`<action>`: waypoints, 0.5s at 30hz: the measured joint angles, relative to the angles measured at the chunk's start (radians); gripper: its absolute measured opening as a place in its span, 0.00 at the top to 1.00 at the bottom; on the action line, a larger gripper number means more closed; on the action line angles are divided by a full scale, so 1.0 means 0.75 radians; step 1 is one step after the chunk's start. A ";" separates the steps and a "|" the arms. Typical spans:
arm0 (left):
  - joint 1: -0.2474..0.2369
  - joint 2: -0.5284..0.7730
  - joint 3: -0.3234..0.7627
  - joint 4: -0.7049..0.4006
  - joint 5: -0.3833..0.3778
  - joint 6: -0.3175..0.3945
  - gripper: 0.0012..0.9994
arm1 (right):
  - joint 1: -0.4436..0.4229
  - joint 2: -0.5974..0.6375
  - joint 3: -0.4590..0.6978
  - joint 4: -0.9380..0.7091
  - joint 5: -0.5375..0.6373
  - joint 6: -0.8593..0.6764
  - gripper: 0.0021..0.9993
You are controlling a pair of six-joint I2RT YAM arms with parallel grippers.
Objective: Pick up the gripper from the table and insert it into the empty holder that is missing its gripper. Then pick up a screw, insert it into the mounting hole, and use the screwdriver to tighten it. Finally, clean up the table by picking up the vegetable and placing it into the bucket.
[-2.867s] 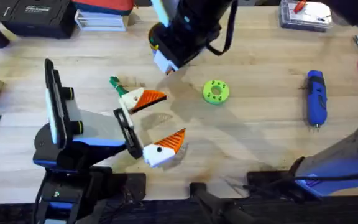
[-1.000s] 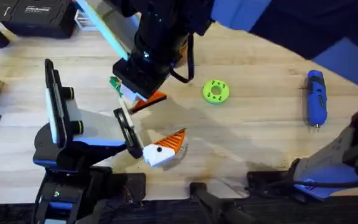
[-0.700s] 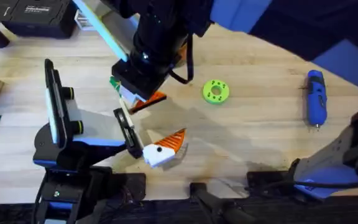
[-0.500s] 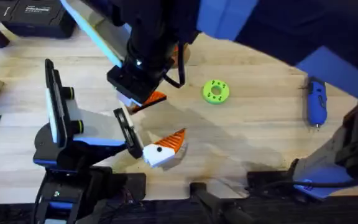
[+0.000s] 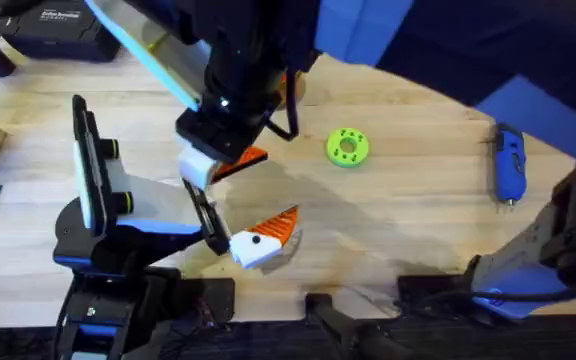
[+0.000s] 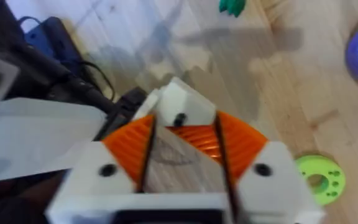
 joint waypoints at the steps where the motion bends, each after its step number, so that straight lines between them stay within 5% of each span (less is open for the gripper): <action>1: 0.000 0.000 0.000 0.000 0.002 0.001 0.01 | -0.006 -0.001 0.001 -0.011 0.014 0.001 0.27; 2: 0.000 0.000 0.000 0.000 0.002 0.002 0.01 | -0.021 -0.002 0.002 -0.019 0.027 0.001 0.12; 4: 0.000 0.000 0.000 0.000 0.003 0.008 0.01 | -0.055 -0.004 0.001 -0.034 0.027 -0.003 0.01; 15: 0.000 -0.001 0.000 0.000 0.004 0.018 0.01 | -0.280 -0.030 0.000 -0.157 -0.100 -0.025 0.01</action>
